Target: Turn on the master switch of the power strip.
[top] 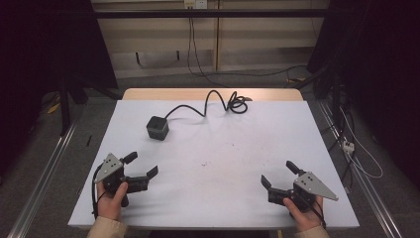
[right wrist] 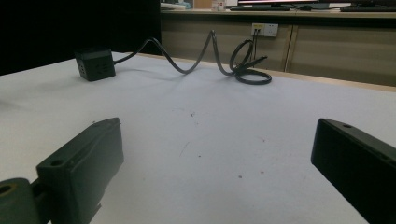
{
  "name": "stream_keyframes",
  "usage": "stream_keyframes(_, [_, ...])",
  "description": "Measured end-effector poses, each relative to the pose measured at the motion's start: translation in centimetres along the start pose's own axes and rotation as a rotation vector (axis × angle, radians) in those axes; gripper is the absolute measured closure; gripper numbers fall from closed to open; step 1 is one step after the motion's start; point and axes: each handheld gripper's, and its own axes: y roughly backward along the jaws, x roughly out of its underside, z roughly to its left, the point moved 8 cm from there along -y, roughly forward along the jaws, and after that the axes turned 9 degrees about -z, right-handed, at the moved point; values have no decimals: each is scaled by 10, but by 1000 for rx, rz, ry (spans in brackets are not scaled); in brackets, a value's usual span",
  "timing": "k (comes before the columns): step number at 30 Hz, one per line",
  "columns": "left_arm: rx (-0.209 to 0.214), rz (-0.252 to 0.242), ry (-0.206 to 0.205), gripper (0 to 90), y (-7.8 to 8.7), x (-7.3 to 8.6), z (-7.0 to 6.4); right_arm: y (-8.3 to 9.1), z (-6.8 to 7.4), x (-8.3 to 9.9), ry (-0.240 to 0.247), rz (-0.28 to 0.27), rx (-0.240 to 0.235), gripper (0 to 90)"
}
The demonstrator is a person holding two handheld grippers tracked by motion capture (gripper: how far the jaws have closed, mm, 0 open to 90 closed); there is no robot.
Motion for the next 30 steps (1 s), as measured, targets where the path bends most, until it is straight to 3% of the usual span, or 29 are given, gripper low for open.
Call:
stream_keyframes(16, [-33,-35,33,35,-11,-12,11,2,-3,-2,-6,-8,10,18])
stream_keyframes(30, [-34,1,11,57,-28,-16,21,2,-6,-3,-8,-12,9,19])
